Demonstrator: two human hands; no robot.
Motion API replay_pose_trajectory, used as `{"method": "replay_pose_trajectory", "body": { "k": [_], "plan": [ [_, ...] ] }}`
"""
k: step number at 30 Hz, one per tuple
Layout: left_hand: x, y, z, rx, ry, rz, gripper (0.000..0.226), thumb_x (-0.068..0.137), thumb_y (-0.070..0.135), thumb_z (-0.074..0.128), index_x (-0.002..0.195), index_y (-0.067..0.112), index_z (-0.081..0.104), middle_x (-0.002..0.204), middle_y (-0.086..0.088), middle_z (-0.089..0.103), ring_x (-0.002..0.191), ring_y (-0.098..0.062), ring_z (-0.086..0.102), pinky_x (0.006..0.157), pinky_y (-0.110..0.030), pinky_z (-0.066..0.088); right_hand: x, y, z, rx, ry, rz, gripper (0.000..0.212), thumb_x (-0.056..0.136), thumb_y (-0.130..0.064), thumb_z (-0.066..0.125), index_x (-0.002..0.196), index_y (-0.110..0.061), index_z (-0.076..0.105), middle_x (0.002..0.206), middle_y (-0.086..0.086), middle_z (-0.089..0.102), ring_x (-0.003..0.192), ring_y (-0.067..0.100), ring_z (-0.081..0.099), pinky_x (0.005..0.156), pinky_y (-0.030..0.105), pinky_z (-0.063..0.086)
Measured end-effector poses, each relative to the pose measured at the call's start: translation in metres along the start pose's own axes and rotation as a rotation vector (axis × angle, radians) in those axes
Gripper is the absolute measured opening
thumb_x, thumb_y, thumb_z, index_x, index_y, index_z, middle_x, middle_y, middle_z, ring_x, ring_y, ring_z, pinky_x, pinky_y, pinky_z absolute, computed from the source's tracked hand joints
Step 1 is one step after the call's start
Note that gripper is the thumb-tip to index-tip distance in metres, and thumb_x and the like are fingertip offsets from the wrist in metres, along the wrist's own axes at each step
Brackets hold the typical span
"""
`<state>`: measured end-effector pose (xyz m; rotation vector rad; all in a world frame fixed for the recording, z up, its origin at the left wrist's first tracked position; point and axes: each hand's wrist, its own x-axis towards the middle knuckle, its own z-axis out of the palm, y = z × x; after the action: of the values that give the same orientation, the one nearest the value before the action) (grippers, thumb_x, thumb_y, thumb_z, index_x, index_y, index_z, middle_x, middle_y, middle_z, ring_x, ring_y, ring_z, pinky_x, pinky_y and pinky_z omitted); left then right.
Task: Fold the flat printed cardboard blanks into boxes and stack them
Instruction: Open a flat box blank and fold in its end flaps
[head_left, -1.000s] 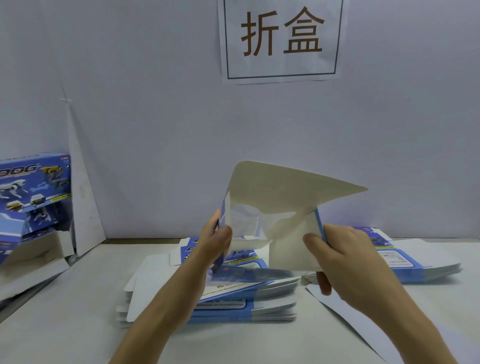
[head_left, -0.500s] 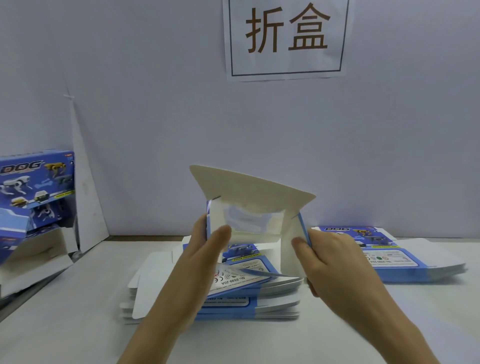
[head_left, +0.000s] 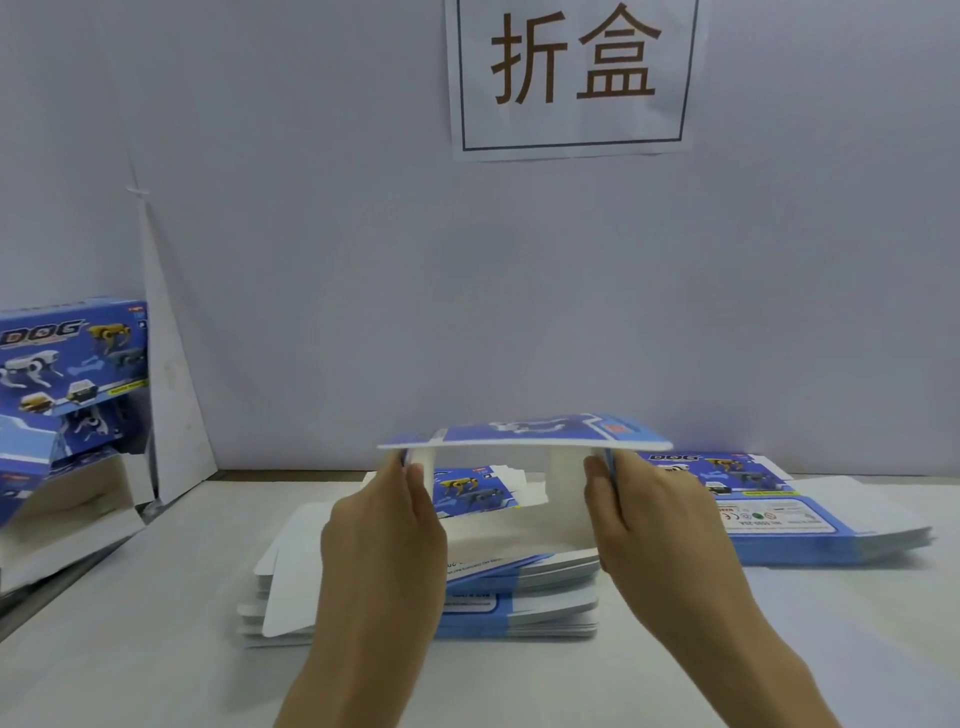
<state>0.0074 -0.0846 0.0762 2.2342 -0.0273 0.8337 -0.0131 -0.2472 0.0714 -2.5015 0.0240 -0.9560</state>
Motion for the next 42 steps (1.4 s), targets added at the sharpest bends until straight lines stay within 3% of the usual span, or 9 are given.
{"method": "replay_pose_trajectory", "body": {
  "k": [12, 17, 19, 21, 25, 30, 36, 39, 42],
  "plan": [
    [0.000, -0.003, 0.004, -0.087, 0.088, 0.038, 0.046, 0.091, 0.007, 0.045, 0.053, 0.020, 0.022, 0.046, 0.004, 0.041, 0.041, -0.010, 0.033, 0.040, -0.017, 0.025, 0.000, -0.001, -0.005, 0.149, 0.058, -0.066, 0.039, 0.087, -0.016, 0.046, 0.052, -0.027, 0.034, 0.039, -0.005, 0.049, 0.047, 0.019, 0.048, 0.045, 0.018, 0.035],
    [0.002, -0.010, 0.006, -0.109, 0.093, 0.210, 0.048, 0.094, 0.008, 0.053, 0.055, 0.028, 0.034, 0.041, 0.012, 0.036, 0.040, -0.016, 0.039, 0.042, -0.014, 0.032, -0.001, 0.000, -0.002, 0.183, -0.143, 0.104, 0.022, 0.095, -0.010, 0.040, 0.075, -0.013, 0.048, 0.070, 0.009, 0.066, 0.060, 0.029, 0.055, 0.049, 0.027, 0.040],
    [0.003, -0.006, 0.003, -0.349, -0.010, 0.196, 0.017, 0.092, 0.043, 0.052, 0.092, 0.029, 0.063, 0.064, 0.029, 0.057, 0.065, 0.007, 0.058, 0.057, -0.001, 0.038, 0.001, 0.002, -0.003, 0.460, -0.169, 0.234, 0.017, 0.092, -0.007, 0.041, 0.104, -0.011, 0.052, 0.061, 0.012, 0.066, 0.044, 0.023, 0.056, 0.038, 0.024, 0.041],
    [0.004, -0.009, 0.004, -0.635, -0.116, 0.127, 0.055, 0.080, 0.065, 0.056, 0.129, 0.045, 0.043, 0.117, 0.030, 0.058, 0.101, 0.022, 0.052, 0.080, -0.001, 0.039, 0.004, 0.000, -0.007, 0.748, -0.210, 0.381, 0.026, 0.089, -0.003, 0.043, 0.110, -0.018, 0.046, 0.053, 0.017, 0.063, 0.035, 0.024, 0.053, 0.033, 0.024, 0.040],
    [0.004, -0.014, 0.006, -0.619, -0.031, 0.348, 0.084, 0.076, 0.048, 0.066, 0.146, 0.036, 0.021, 0.144, 0.021, 0.035, 0.132, 0.009, 0.034, 0.094, -0.001, 0.034, 0.008, -0.004, -0.018, 1.147, -0.251, 0.571, 0.008, 0.092, -0.008, 0.045, 0.086, -0.004, 0.049, 0.054, 0.024, 0.061, 0.032, 0.024, 0.052, 0.032, 0.022, 0.040],
    [0.001, -0.021, 0.022, -0.210, -0.143, 0.581, 0.121, 0.061, 0.062, 0.073, 0.147, 0.041, -0.009, 0.158, 0.006, -0.006, 0.148, -0.020, 0.005, 0.109, -0.054, 0.034, 0.007, -0.007, -0.026, 1.187, -0.423, 0.532, 0.021, 0.092, -0.019, 0.051, 0.087, 0.002, 0.051, 0.058, 0.024, 0.063, 0.035, 0.025, 0.054, 0.034, 0.025, 0.041],
    [0.011, -0.027, 0.019, -0.205, -0.056, 0.572, 0.134, 0.054, 0.072, 0.070, 0.148, 0.031, -0.017, 0.158, -0.011, -0.009, 0.148, -0.025, -0.007, 0.111, -0.063, 0.023, 0.002, -0.007, -0.033, 1.011, -0.596, 0.343, 0.022, 0.092, -0.022, 0.053, 0.090, -0.004, 0.065, 0.057, 0.019, 0.063, 0.040, 0.026, 0.055, 0.038, 0.026, 0.044],
    [0.019, -0.033, 0.009, -0.240, -0.059, 0.623, 0.129, 0.057, 0.061, 0.072, 0.149, 0.032, -0.014, 0.152, -0.004, 0.007, 0.144, -0.029, 0.016, 0.107, -0.054, 0.037, 0.004, -0.003, -0.037, 0.875, -0.530, 0.313, 0.045, 0.080, -0.051, 0.058, 0.067, -0.009, 0.068, 0.050, 0.014, 0.059, 0.039, 0.025, 0.052, 0.039, 0.027, 0.043],
    [0.022, -0.039, 0.005, -0.231, -0.088, 0.667, 0.117, 0.062, 0.052, 0.068, 0.149, 0.039, -0.009, 0.148, -0.006, 0.014, 0.134, -0.033, 0.033, 0.097, -0.052, 0.047, 0.008, 0.009, -0.037, 0.812, -0.069, 0.272, 0.049, 0.060, -0.064, 0.062, 0.053, -0.016, 0.059, 0.045, 0.003, 0.051, 0.040, 0.019, 0.048, 0.039, 0.028, 0.041]
  ]
}}
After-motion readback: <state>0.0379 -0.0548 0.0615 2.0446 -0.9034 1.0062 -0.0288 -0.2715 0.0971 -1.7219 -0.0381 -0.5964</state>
